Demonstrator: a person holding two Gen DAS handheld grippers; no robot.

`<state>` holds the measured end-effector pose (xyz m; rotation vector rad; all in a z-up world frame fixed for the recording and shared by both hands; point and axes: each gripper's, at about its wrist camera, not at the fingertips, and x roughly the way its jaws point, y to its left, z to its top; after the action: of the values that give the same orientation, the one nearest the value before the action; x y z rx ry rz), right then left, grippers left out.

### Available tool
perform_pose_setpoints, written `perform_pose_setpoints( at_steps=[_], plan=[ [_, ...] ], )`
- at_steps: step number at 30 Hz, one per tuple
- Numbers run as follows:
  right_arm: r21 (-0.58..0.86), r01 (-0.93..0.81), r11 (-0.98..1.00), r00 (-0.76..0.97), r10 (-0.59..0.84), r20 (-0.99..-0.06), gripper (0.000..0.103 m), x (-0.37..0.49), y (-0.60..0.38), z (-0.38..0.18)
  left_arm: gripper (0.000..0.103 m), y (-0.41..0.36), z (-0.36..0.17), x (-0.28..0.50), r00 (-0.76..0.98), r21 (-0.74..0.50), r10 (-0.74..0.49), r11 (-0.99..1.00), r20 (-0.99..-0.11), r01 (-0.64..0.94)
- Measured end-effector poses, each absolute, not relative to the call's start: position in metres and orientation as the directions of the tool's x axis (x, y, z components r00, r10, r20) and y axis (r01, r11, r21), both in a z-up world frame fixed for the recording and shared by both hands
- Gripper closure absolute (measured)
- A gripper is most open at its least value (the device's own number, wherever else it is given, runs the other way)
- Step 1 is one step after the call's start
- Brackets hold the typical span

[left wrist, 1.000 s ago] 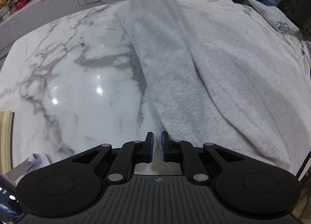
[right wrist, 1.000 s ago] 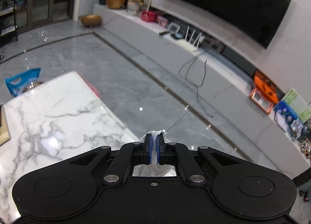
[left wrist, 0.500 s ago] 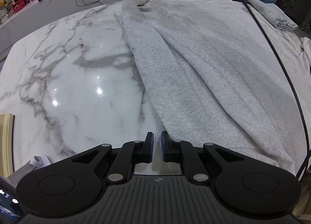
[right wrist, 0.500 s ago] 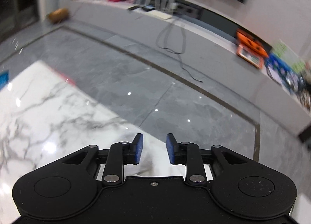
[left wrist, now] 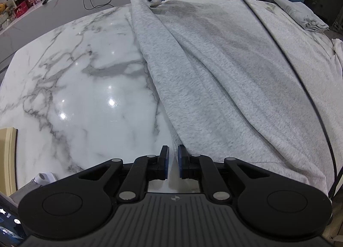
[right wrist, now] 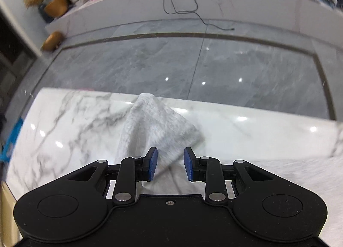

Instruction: Fold clothes

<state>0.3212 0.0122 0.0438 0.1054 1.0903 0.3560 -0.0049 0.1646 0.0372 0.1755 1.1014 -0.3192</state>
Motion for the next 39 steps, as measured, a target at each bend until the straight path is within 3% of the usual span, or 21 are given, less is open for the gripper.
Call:
perform_pose_setpoints(
  at_steps=[1,2,9,12,16,17,23,24,25,26,34,37,39],
  plan=[
    [0.264,-0.218,0.940,0.418,0.334,-0.845,0.085,0.323,0.014,0.041,0.096,0.165,0.037,-0.004,0.413,-0.021,-0.169,0.940,-0.895,0.339],
    [0.264,-0.217,0.940,0.430,0.334,-0.839,0.103,0.325,0.017,0.041,0.096,0.165,0.036,-0.004,0.413,-0.024,-0.172,0.940,-0.894,0.339],
    [0.030,-0.246,0.969,0.596,0.176,-0.784,0.103,0.332,0.036,0.066,0.096,0.167,0.035,-0.002,0.405,-0.041,-0.184,0.941,-0.895,0.336],
    [0.095,-0.257,0.962,0.543,0.225,-0.809,0.102,0.339,0.027,0.068,0.096,0.166,0.035,-0.002,0.405,-0.032,-0.178,0.939,-0.897,0.342],
    [0.166,-0.233,0.958,0.437,0.256,-0.862,0.073,0.338,0.018,0.054,0.096,0.164,0.036,-0.003,0.406,-0.020,-0.167,0.940,-0.898,0.341],
    [0.186,-0.210,0.960,0.434,0.262,-0.862,0.072,0.336,0.014,0.050,0.096,0.163,0.035,-0.003,0.406,-0.018,-0.164,0.940,-0.899,0.341],
    [0.238,-0.175,0.955,0.394,0.289,-0.872,0.075,0.336,0.019,0.035,0.096,0.156,0.036,-0.001,0.396,0.018,-0.133,0.935,-0.908,0.355],
    [0.233,-0.179,0.956,0.397,0.287,-0.872,0.079,0.337,0.021,0.034,0.096,0.155,0.037,0.000,0.393,0.023,-0.128,0.934,-0.911,0.357],
    [0.226,-0.182,0.957,0.405,0.283,-0.869,0.099,0.336,0.023,0.034,0.096,0.154,0.037,0.001,0.388,0.026,-0.124,0.933,-0.913,0.359],
    [0.215,-0.189,0.958,0.414,0.276,-0.867,0.103,0.337,0.025,0.034,0.096,0.154,0.037,0.001,0.387,0.025,-0.124,0.933,-0.914,0.360],
    [0.035,-0.193,0.981,0.563,0.140,-0.814,0.103,0.346,0.024,0.062,0.096,0.151,0.037,0.001,0.384,0.044,-0.111,0.927,-0.916,0.372],
    [0.138,-0.192,0.972,0.473,0.215,-0.854,0.102,0.354,0.014,0.059,0.096,0.151,0.037,0.001,0.382,0.044,-0.110,0.927,-0.917,0.373],
    [0.203,-0.170,0.964,0.417,0.257,-0.872,0.092,0.355,0.011,0.049,0.097,0.151,0.037,0.001,0.382,0.047,-0.108,0.926,-0.918,0.375]
  ],
)
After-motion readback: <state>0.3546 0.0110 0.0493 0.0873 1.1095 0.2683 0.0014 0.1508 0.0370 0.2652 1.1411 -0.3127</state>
